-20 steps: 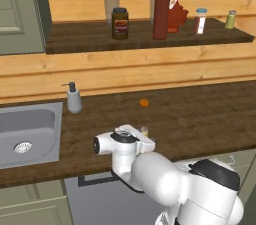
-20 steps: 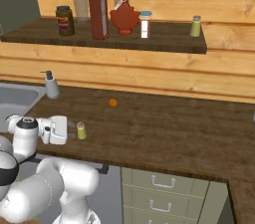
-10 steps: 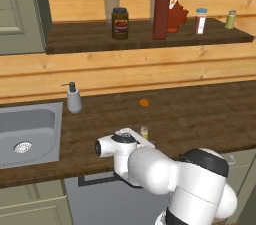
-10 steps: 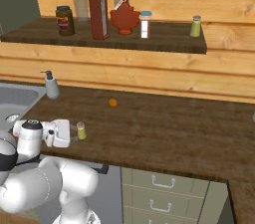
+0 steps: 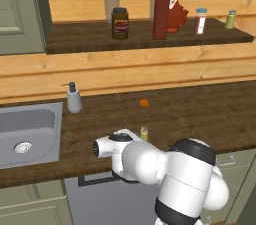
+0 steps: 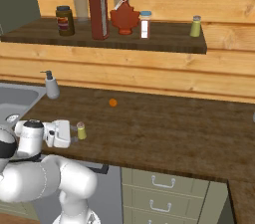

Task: Put the shaker and condiment bottle from the counter next to their counterparts in the cabinet.

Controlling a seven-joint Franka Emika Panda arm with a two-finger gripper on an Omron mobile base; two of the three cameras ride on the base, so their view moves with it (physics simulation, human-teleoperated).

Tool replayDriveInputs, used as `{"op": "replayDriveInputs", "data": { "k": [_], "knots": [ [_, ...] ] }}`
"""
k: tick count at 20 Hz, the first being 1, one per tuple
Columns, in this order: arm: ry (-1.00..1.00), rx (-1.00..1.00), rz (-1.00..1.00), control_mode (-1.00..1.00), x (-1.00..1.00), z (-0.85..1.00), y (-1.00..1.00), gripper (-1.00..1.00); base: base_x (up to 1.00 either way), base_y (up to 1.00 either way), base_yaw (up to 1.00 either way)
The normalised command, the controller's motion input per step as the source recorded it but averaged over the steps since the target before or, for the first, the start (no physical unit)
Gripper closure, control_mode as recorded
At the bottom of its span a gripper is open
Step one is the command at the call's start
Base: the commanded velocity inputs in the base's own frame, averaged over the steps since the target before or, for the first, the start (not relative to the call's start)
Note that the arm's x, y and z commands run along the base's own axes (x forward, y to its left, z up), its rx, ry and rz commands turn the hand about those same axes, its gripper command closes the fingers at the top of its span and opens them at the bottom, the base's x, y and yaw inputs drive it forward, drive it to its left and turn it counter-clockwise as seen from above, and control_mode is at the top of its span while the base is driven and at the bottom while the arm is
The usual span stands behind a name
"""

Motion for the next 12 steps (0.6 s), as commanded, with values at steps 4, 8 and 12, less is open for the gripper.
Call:
{"op": "replayDriveInputs", "data": {
  "k": [4, 8, 12],
  "knots": [
    [0.01, 0.0, -0.03, -1.0, 0.2, 0.0, 0.0, -1.0, 0.0, 0.0, 0.0],
    [0.01, 0.0, -0.03, -1.0, 0.2, -0.02, 0.0, -1.0, 0.0, 0.0, 0.0],
    [0.0, 0.0, -0.02, -1.0, 0.2, -0.09, 0.01, -1.0, 0.0, 0.0, 0.0]
  ]
}}
